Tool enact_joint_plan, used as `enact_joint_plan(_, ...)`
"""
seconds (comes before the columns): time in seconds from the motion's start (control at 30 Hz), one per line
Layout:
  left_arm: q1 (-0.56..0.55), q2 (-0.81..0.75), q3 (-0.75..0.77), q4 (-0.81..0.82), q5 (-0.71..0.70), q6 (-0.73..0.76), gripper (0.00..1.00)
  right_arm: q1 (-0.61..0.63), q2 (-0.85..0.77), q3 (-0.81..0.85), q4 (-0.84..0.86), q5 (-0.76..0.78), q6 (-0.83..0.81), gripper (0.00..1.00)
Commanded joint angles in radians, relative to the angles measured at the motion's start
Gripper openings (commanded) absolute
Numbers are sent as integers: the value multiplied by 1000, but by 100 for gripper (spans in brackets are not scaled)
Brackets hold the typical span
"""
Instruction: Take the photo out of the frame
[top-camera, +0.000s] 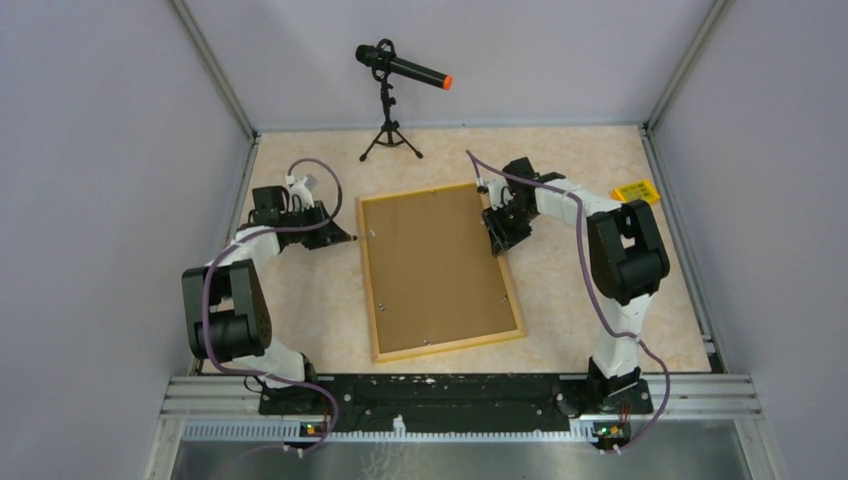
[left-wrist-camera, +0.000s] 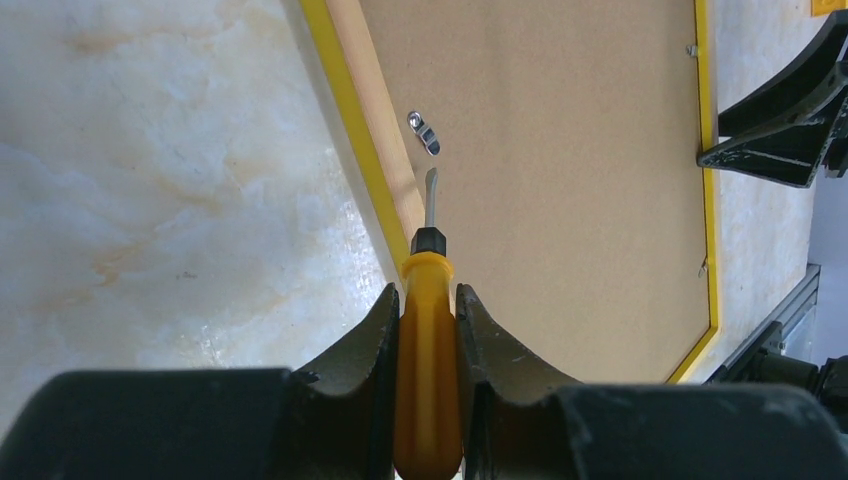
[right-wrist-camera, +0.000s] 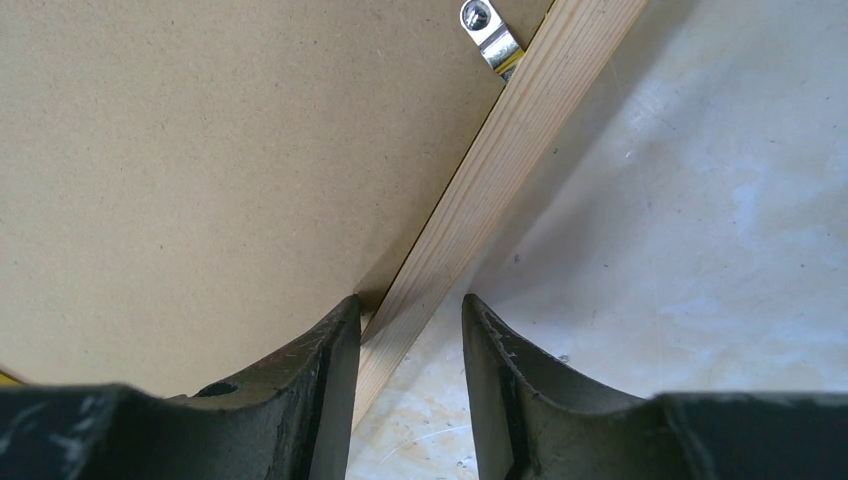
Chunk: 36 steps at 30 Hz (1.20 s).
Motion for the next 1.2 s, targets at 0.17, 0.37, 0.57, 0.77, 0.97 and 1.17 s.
enact_joint_plan(0.17, 2, 31, -22, 51, -4, -20, 0, 5, 59, 10, 13, 39, 4, 40)
enact_joint_plan(0.37, 3, 52, -39, 85, -63, -51, 0, 12, 67, 10, 12, 46, 4, 39)
enact_joint_plan(0.57, -15, 71, -50, 122, -95, -69, 0, 21, 81, 18, 8, 49, -3, 36)
enact_joint_plan(0.77, -69, 75, -56, 139, -120, -71, 0, 38, 97, 27, 6, 56, -22, 32)
enact_joint_plan(0.97, -90, 69, -28, 122, -112, -63, 0, 46, 114, 58, -4, 81, -24, 35)
enact_joint_plan(1.17, -84, -26, 68, 52, -79, -17, 0, 49, 128, 80, -5, 135, -18, 31)
